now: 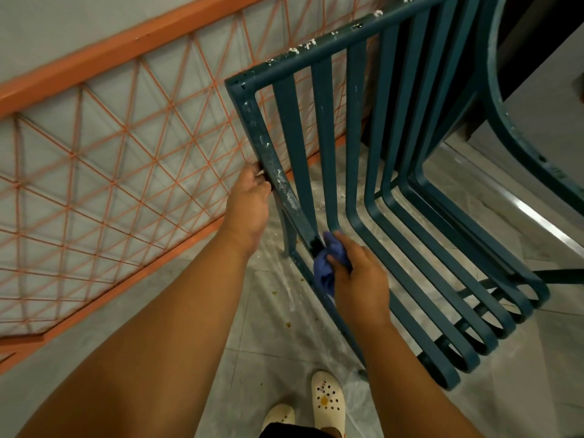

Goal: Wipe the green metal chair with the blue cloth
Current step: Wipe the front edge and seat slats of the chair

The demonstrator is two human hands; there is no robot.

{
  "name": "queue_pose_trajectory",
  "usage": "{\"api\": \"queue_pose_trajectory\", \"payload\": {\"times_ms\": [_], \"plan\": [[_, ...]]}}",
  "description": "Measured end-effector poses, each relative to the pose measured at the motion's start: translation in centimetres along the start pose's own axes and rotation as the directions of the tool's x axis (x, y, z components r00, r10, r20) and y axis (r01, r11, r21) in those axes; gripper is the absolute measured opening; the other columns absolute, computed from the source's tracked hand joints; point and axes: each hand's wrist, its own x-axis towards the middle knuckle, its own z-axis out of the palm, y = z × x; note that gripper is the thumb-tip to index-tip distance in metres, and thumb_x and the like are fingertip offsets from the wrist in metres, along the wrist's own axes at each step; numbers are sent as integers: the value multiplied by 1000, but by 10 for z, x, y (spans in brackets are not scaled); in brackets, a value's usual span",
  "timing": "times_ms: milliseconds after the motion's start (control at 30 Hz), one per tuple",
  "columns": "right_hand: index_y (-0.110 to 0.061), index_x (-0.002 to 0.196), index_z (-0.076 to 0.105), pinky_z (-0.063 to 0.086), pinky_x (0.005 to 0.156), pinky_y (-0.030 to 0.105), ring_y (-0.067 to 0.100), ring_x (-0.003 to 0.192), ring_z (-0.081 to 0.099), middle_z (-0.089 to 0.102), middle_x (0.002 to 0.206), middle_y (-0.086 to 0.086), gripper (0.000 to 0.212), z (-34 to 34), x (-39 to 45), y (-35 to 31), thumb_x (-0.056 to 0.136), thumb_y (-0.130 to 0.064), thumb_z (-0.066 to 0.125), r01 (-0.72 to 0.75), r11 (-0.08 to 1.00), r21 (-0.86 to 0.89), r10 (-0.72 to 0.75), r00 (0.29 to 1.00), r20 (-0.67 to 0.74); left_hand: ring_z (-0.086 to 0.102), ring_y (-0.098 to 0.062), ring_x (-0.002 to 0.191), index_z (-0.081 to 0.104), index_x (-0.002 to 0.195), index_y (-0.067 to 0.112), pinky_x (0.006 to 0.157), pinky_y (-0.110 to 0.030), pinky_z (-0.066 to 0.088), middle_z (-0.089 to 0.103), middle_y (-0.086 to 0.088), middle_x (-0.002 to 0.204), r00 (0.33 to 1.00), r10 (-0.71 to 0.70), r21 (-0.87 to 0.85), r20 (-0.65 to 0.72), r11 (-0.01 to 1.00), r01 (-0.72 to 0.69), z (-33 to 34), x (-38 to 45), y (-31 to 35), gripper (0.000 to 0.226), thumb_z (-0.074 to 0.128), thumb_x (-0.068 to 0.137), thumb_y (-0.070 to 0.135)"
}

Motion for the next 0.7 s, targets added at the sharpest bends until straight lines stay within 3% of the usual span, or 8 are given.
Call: {"api": "queue_pose_trajectory", "payload": {"times_ms": [67,133,233,333,433,500,567,700], "plan": [[-31,139,48,33,111,37,19,131,41,51,140,-5,46,13,3,-13,95,-21,55,142,989,-34,-143,990,-19,56,-17,117,50,128,22,108,-43,36,61,-5,124,1000,10,-15,14,1000,-10,1,-1,-1,39,38,96,5],[-37,145,33,24,116,43,23,143,25,33,154,-2,53,27,6,-21,96,-28,53,216,963,-162,-203,974,97,56,-18,116,44,135,23,104,-41,41,59,-5,126,999,41,-45,27,998,-40,2,-3,-2,45,36,96,1],[-41,145,26,29,115,45,25,145,22,19,159,0,57,39,5,-17,97,-23,53,208,939,-275,-166,972,168,58,-17,113,41,139,26,93,-32,48,61,-1,120,999,48,-81,26,996,-46,0,-6,0,48,36,97,3],[-42,145,27,35,112,42,21,139,36,32,155,-1,54,38,19,-27,99,-21,48,43,997,68,-45,999,31,58,-18,114,45,135,28,103,-42,41,63,-1,119,999,21,-83,33,996,-18,-4,-4,1,42,35,99,9],[-41,148,21,33,113,41,17,141,29,25,157,-2,60,49,46,-55,99,-17,47,110,974,200,-112,994,-1,60,-18,112,50,129,23,104,-41,42,63,-4,122,999,30,-129,45,991,-24,-4,-6,4,33,32,102,19],[-42,147,12,27,116,40,17,146,10,3,160,-8,69,60,55,-68,98,-8,47,278,959,60,-283,956,81,63,-16,109,54,125,25,94,-34,49,65,-3,120,996,75,-160,52,985,-65,-5,-6,9,33,31,102,27],[-39,147,9,19,118,36,18,148,-1,-7,156,-13,73,63,53,-62,97,-3,47,353,931,-93,-337,929,153,62,-15,109,53,122,37,89,-31,52,65,3,119,992,114,-177,54,979,-103,-6,-3,15,31,31,101,36],[-31,149,13,24,117,32,20,148,9,2,159,-5,69,51,42,-38,97,-3,49,289,951,-109,-266,946,187,63,-15,106,51,125,38,76,-21,52,63,2,117,996,89,-194,12,977,-85,-7,1,25,34,30,99,45]]}}
